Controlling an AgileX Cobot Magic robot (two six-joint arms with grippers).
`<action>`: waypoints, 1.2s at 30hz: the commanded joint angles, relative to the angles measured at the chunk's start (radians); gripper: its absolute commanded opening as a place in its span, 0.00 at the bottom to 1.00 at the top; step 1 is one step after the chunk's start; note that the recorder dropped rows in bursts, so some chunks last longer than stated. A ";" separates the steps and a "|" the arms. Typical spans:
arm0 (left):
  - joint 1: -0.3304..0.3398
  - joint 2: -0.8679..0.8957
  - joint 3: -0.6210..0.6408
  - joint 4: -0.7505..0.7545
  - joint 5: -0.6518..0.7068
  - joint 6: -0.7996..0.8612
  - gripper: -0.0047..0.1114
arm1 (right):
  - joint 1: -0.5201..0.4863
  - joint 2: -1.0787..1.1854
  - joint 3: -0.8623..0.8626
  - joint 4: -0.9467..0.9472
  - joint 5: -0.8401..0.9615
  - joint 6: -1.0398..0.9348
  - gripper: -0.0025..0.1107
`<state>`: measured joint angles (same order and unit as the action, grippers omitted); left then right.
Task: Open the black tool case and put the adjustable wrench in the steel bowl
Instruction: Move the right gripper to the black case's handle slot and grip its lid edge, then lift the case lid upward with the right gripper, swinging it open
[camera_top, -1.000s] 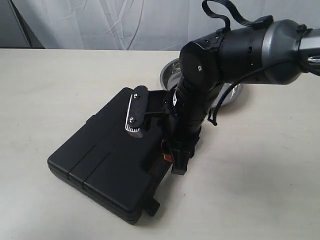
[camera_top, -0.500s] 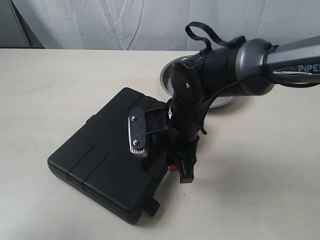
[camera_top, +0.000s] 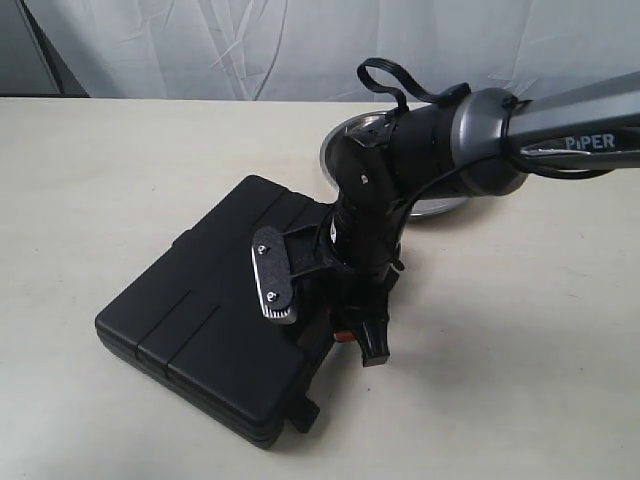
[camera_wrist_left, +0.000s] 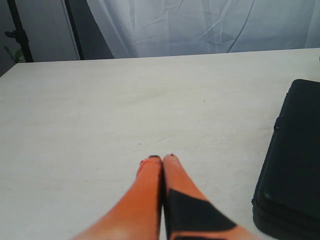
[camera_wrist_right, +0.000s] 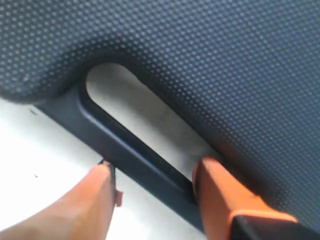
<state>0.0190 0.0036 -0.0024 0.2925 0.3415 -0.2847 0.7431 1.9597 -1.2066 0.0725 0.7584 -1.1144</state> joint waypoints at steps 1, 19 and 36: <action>-0.002 -0.004 0.002 0.001 -0.003 -0.001 0.04 | -0.002 0.038 0.015 -0.001 -0.006 0.027 0.29; -0.002 -0.004 0.002 0.001 -0.006 -0.001 0.04 | -0.002 0.021 0.015 0.014 0.153 0.022 0.23; -0.002 -0.004 0.002 0.001 -0.006 -0.001 0.04 | 0.007 0.022 0.015 0.001 0.137 0.022 0.23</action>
<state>0.0190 0.0036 -0.0024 0.2925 0.3415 -0.2847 0.7483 1.9617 -1.2089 0.0681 0.8840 -1.1182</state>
